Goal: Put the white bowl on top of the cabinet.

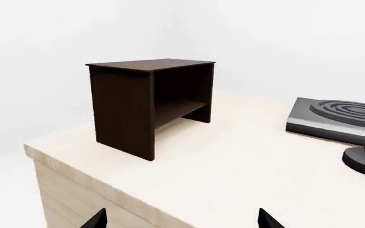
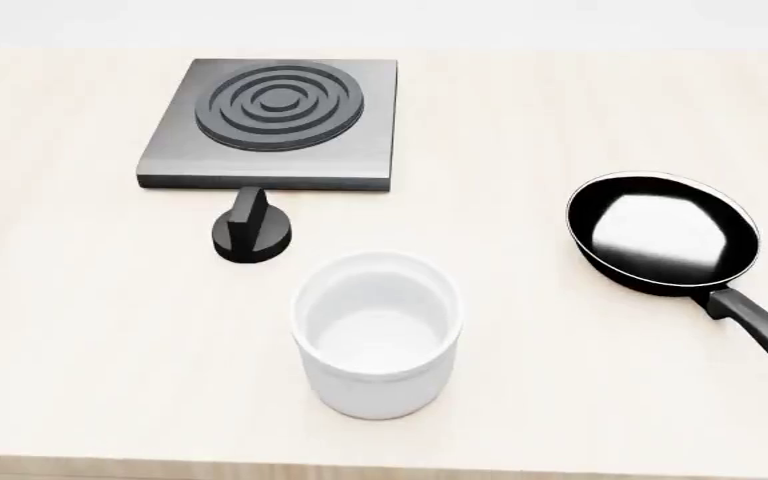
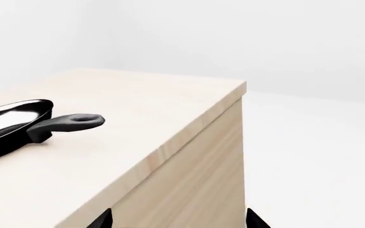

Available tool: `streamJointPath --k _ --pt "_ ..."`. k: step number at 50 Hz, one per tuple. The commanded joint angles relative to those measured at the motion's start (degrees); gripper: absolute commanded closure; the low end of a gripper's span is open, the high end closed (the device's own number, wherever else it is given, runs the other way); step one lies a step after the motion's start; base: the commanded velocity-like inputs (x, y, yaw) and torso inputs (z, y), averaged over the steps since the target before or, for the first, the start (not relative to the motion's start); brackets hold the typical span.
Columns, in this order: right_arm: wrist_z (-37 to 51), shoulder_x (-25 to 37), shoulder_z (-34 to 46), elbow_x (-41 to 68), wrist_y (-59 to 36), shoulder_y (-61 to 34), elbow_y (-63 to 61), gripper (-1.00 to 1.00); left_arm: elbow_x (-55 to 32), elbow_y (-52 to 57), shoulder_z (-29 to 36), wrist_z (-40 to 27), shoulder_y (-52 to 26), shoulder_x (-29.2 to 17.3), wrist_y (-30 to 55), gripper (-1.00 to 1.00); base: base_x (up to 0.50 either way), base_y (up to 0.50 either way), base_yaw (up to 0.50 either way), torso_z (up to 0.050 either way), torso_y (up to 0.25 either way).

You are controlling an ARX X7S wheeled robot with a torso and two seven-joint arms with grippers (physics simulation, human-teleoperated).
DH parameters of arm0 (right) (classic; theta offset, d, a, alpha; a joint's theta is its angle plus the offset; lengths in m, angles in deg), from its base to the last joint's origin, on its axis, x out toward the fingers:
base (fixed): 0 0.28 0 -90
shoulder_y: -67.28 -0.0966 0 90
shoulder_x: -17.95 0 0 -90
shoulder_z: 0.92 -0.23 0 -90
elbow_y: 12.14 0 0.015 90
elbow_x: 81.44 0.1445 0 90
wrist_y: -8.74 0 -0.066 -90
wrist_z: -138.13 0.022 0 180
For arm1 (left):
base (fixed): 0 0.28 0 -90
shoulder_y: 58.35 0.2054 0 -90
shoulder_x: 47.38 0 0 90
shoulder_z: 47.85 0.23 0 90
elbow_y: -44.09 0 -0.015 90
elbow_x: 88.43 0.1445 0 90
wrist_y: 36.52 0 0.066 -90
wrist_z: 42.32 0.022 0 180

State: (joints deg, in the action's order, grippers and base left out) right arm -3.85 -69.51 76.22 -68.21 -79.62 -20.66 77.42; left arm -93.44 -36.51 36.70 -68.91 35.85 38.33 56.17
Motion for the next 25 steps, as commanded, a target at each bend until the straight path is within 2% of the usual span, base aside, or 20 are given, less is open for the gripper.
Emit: streamJointPath --k 1,13,19,25 --pt "2.4 0.8 0.7 1.5 0.8 0.2 0.8 -1.0 -1.7 8.0 -10.6 -11.2 5.5 1.1 -3.0 -1.0 0.0 0.0 0.0 0.0 0.0" --pt "3.2 1.7 1.7 2.4 1.0 0.3 1.0 -1.0 -8.2 15.5 -20.1 -16.5 13.4 1.2 -4.3 -1.0 0.0 0.0 0.0 0.0 0.0" --pt "3.2 2.3 2.5 2.4 1.1 0.3 0.7 -1.0 -14.2 16.5 -26.4 -19.1 18.3 3.4 -11.4 -1.0 0.0 0.0 0.0 0.0 0.0" --pt "3.1 2.8 3.2 2.7 1.3 0.4 0.6 -1.0 -15.6 14.9 -26.1 -24.1 19.9 3.3 -15.6 -1.0 0.0 0.0 0.0 0.0 0.0"
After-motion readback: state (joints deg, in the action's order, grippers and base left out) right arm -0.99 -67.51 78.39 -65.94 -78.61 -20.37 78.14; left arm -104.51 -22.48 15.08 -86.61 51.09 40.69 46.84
